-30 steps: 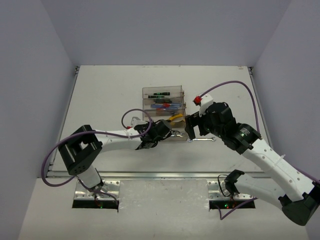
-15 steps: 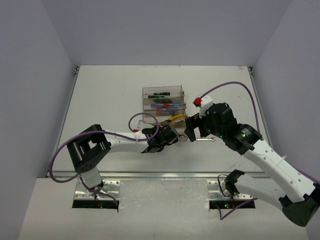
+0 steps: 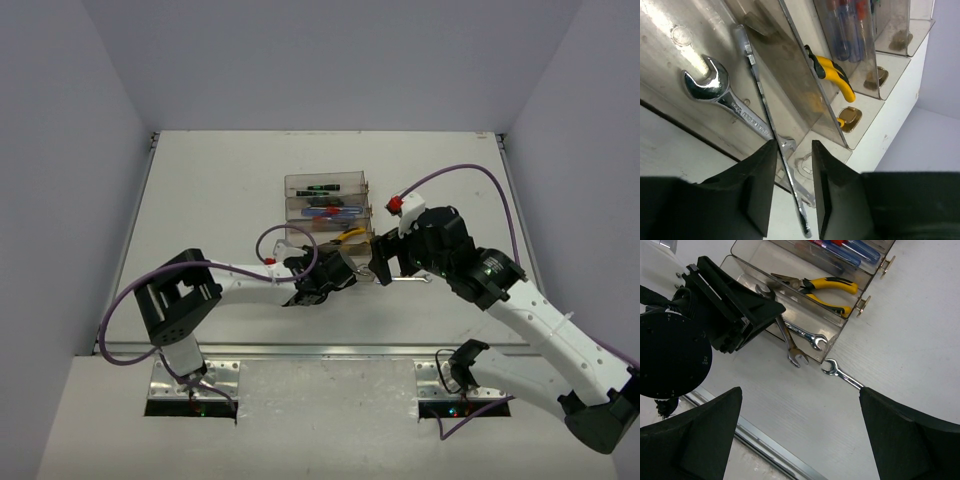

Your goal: Sort the tools into containers

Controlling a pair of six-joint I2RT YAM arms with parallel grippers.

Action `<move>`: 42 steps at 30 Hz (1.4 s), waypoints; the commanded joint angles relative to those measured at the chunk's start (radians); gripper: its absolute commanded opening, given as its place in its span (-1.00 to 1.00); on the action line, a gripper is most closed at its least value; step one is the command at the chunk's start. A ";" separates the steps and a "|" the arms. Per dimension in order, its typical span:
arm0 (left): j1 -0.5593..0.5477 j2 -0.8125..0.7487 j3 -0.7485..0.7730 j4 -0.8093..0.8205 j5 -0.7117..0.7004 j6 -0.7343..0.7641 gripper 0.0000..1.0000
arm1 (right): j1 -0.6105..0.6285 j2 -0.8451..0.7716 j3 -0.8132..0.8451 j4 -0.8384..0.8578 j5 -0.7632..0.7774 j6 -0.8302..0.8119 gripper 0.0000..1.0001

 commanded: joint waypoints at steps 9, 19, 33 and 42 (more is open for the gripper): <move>0.004 -0.142 0.064 0.009 -0.162 -0.126 0.29 | -0.013 0.048 0.024 -0.006 0.086 0.035 0.98; 0.011 -0.382 0.085 -0.062 -0.230 0.409 1.00 | -0.155 0.231 -0.039 -0.024 0.128 0.061 0.91; 0.052 -1.012 0.022 -0.450 -0.025 1.214 1.00 | -0.263 0.459 -0.151 0.109 -0.229 -0.788 0.98; 0.052 -1.153 -0.045 -0.535 -0.054 1.355 1.00 | -0.311 0.740 -0.040 0.119 -0.337 -0.999 0.84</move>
